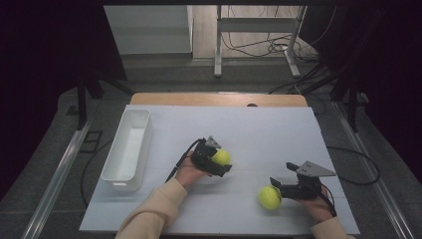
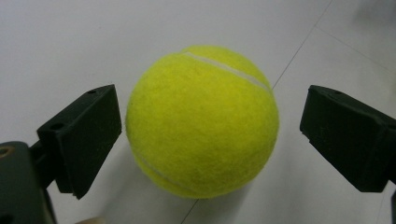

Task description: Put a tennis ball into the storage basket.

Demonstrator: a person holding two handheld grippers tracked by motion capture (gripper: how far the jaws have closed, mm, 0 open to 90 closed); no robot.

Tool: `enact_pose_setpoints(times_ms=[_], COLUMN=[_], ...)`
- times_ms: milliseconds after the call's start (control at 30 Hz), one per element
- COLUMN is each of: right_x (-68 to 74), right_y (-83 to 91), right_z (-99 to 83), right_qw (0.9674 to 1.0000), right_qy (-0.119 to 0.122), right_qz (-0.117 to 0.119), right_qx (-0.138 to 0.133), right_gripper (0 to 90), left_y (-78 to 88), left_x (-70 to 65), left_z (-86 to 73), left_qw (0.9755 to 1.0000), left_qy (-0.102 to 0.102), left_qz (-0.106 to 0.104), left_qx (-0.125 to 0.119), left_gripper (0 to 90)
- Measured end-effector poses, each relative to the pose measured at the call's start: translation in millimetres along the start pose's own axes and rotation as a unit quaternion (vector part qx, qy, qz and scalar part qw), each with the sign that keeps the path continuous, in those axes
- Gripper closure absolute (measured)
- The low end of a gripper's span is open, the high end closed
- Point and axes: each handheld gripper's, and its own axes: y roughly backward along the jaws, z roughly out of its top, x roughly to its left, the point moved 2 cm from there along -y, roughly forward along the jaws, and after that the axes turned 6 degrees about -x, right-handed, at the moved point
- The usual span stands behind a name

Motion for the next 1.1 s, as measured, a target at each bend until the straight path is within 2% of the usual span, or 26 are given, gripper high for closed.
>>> enact_pose_setpoints(times_ms=[167, 200, 267, 300, 500, 767, 1100], right_x=[0.2, 0.2, 0.2, 0.3, 0.3, 0.2, 0.4], right_y=[0.0, 0.1, 0.1, 0.2, 0.1, 0.4, 0.4], right_z=[-0.1, -0.1, -0.1, -0.1, 0.0, 0.1, 0.3], right_qw=[1.0000, 1.0000, 1.0000, 1.0000, 1.0000, 1.0000, 1.0000], right_qy=[0.000, 0.000, 0.001, 0.001, 0.001, 0.001, 0.003], right_qz=[-0.001, -0.001, -0.001, -0.001, -0.001, -0.002, -0.002], right_qx=[0.001, 0.001, 0.001, 0.001, 0.001, 0.001, 0.000], right_gripper=[14.6, 14.5, 14.6, 14.6, 14.5, 14.6, 14.6], left_y=[-1.7, -1.7, 0.4, 1.2, 3.6, 15.4, 26.2], left_x=[0.7, 0.7, -0.6, -0.9, -1.4, -3.5, -2.3], left_z=[-0.2, -0.2, 0.3, 0.7, 0.8, 5.4, 8.0], left_qw=[0.9999, 0.9999, 0.9998, 0.9999, 0.9997, 0.9996, 0.9994], left_qy=[0.004, 0.004, -0.007, -0.007, -0.013, -0.014, -0.014], left_qz=[-0.001, -0.001, 0.014, 0.014, 0.019, 0.021, 0.021], left_qx=[0.009, 0.009, 0.007, 0.008, 0.012, -0.011, -0.024], left_gripper=[8.8, 14.7, 22.2, 24.9, 25.6, 25.6, 25.6])
